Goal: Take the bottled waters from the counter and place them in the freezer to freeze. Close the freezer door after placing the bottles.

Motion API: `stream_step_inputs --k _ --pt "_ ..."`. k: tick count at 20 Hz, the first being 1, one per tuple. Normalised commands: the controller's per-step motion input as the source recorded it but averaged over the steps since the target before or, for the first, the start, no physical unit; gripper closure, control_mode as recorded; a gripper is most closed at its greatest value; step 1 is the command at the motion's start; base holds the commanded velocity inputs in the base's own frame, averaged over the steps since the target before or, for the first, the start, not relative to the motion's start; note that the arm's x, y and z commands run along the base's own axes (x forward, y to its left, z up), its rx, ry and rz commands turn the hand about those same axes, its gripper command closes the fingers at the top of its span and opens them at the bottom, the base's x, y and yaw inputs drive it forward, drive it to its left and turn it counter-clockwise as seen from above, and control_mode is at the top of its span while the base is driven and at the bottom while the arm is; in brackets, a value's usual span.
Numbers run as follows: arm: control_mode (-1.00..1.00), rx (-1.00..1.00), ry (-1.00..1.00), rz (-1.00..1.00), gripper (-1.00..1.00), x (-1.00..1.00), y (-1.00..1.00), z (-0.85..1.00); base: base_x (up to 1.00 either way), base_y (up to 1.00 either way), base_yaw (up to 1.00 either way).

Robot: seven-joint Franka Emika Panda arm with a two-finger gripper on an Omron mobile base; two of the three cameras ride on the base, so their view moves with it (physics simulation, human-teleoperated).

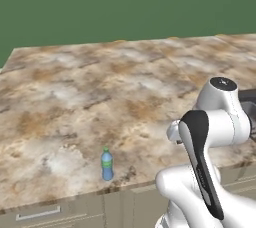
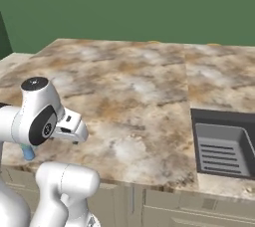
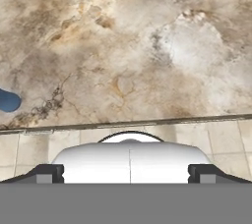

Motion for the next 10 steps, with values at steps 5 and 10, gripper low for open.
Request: stream_step_inputs --k 5,10 --pt "1.00 0.00 0.00 0.00 -1.00 0.00 0.00 0.00 -0.15 0.46 -0.10" --pt "1.00 0.00 0.00 0.00 -1.00 0.00 0.00 0.00 -0.22 0.26 0.00"
